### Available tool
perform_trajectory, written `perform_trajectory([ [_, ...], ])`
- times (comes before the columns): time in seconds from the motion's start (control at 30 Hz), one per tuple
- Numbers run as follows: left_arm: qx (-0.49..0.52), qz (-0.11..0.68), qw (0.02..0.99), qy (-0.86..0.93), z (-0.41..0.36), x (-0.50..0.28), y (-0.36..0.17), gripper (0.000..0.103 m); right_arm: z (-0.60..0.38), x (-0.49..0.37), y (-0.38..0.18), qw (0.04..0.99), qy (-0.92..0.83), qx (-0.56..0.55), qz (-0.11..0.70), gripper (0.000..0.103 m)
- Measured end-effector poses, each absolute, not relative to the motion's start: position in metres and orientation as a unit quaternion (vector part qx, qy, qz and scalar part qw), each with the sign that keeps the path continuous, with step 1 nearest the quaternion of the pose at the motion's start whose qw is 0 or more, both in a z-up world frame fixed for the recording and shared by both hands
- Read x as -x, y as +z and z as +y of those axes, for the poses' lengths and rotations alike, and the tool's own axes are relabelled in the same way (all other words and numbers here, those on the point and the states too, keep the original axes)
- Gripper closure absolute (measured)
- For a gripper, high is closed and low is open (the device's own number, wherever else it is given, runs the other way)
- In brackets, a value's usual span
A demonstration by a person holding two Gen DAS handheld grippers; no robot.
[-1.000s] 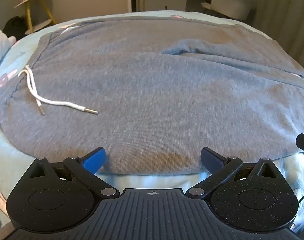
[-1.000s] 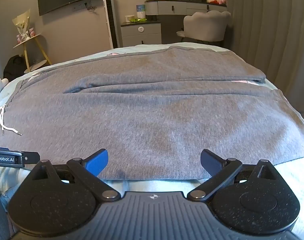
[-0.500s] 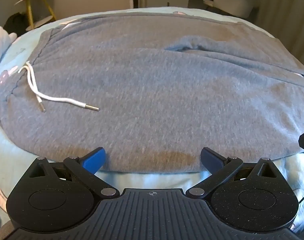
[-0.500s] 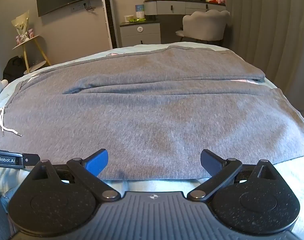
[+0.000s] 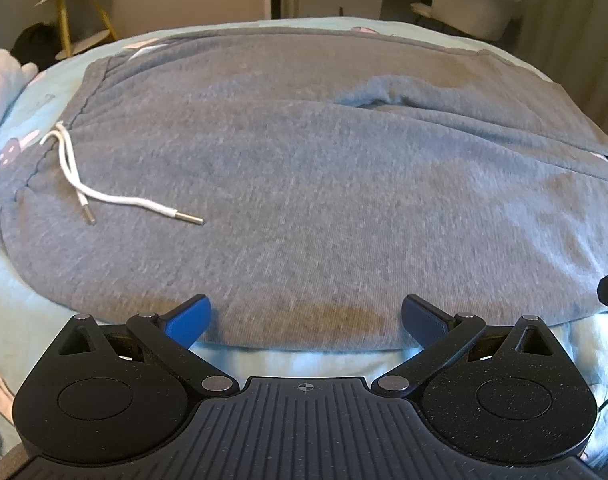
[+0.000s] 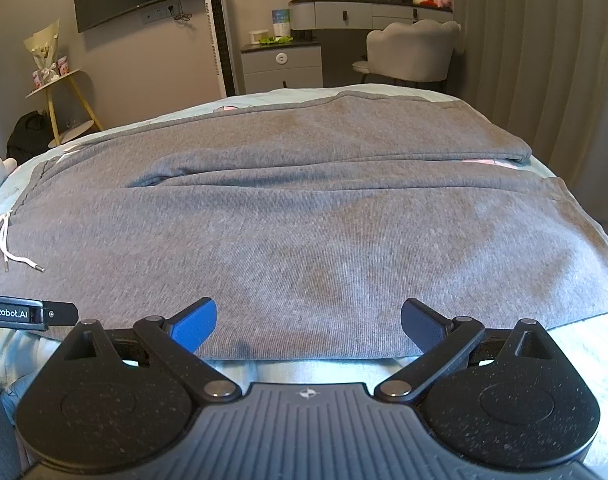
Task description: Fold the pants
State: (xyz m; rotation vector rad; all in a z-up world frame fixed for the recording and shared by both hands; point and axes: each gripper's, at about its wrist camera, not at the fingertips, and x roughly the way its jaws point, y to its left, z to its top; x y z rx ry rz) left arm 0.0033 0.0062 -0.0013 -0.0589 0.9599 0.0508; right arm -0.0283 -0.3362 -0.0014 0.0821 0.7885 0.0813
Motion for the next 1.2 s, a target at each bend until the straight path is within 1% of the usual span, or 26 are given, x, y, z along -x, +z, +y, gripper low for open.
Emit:
perform_trajectory([
  [0.6, 0.06, 0.466, 0.883, 0.017, 0.0115, -0.0049, -0.0018, 0.0, -0.3365, 0.0272, -0.0017, 0.922, 0.04, -0.044, 0.384, 0.004],
  [1.2, 0.065, 0.468, 0.881, 0.017, 0.0129, -0.0063, -0.0018, 0.0, -0.338, 0.0271, -0.0008, 0.921, 0.04, -0.05, 0.384, 0.004],
])
